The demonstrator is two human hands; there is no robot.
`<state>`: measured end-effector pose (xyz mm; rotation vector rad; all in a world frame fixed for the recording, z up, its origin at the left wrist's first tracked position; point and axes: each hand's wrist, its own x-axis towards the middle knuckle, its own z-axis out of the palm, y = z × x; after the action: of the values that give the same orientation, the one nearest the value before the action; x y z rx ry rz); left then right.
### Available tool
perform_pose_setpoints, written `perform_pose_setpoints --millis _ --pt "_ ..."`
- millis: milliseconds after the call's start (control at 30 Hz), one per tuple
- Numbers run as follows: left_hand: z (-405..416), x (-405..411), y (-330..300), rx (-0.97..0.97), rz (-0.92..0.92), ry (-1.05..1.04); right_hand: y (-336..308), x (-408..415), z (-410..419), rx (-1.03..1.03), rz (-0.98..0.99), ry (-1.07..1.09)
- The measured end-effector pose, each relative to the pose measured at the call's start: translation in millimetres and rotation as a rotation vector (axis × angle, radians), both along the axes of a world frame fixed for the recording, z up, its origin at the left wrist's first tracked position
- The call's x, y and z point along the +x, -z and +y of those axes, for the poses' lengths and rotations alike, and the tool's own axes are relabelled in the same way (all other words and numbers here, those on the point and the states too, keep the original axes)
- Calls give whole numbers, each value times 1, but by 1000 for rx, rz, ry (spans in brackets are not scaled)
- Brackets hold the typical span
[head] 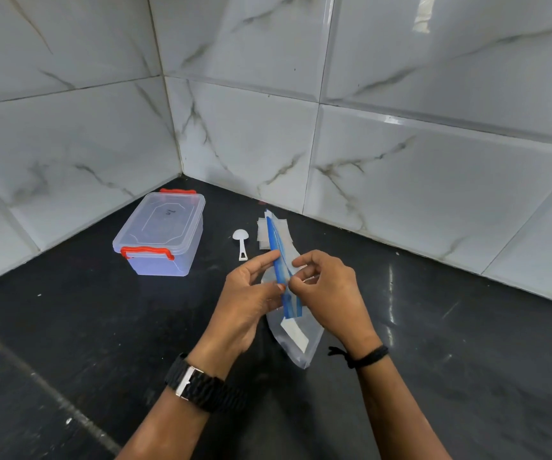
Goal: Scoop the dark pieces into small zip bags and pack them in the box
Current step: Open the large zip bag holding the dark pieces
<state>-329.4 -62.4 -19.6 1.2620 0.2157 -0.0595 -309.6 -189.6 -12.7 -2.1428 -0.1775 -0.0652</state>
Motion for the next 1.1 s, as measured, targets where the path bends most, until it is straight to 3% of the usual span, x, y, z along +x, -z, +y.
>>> perform_pose_setpoints --millis 167,333,400,533,633,767,900,1100 --pt "-6 -2 5 -13 -12 -22 0 3 -6 35 30 3" --pt "-4 2 9 -29 36 -13 3 2 -14 585 273 -16" --pt "-4 4 10 -185 54 -11 3 1 -15 807 349 -24" --pt "-2 7 13 -729 153 12 4 2 -18 1156 523 -37" --pt "-4 7 15 -815 194 -5 9 -2 -16 1335 714 -67" --pt "-7 5 16 -743 224 48 16 -6 -7 1360 776 -13" --pt "-8 11 15 -573 192 51 15 -7 -1 1279 606 26" --pt "-9 15 11 -499 172 12 13 -7 7 1060 440 15"
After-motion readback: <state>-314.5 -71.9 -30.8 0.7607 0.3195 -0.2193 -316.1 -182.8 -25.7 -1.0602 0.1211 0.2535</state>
